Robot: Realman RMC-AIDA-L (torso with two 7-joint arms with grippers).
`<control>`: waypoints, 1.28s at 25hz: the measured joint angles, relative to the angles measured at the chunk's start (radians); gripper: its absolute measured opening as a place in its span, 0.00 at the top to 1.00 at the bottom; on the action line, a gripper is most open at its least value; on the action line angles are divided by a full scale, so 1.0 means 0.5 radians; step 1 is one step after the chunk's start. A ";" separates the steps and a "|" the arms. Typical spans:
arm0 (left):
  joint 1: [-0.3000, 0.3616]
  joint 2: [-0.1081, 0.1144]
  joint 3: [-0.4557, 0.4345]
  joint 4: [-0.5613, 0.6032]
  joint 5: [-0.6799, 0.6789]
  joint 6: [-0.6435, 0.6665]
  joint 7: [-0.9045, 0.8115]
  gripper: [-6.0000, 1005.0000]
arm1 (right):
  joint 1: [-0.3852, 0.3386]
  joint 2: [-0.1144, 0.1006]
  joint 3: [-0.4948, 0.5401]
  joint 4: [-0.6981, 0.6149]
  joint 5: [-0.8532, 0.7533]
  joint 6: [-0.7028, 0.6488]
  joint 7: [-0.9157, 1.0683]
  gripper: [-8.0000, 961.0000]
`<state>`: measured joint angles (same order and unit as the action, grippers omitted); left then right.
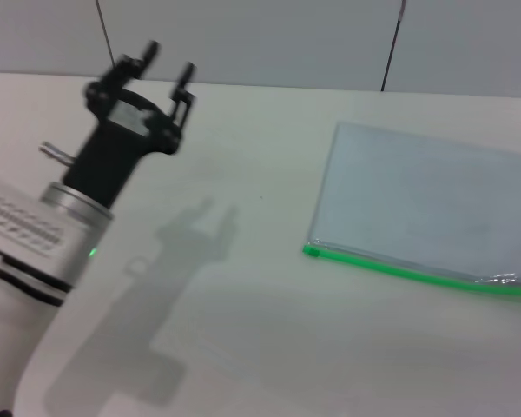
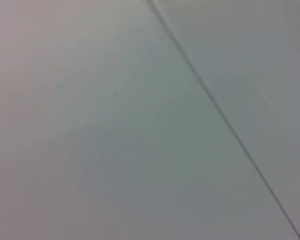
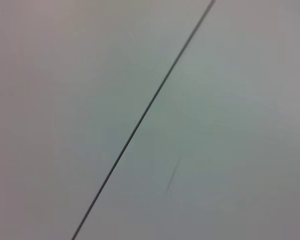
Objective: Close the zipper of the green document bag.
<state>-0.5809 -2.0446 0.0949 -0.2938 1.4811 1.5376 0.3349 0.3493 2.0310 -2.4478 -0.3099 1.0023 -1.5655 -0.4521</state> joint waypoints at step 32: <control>0.049 0.009 -0.171 0.204 -0.118 0.054 -1.164 0.24 | 0.052 -0.009 -0.028 0.089 -0.017 -0.157 0.730 0.08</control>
<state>-0.5565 -2.0403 0.0092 -0.1918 1.4220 1.5647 -0.2471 0.3752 2.0263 -2.4618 -0.2654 0.9940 -1.6440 -0.0873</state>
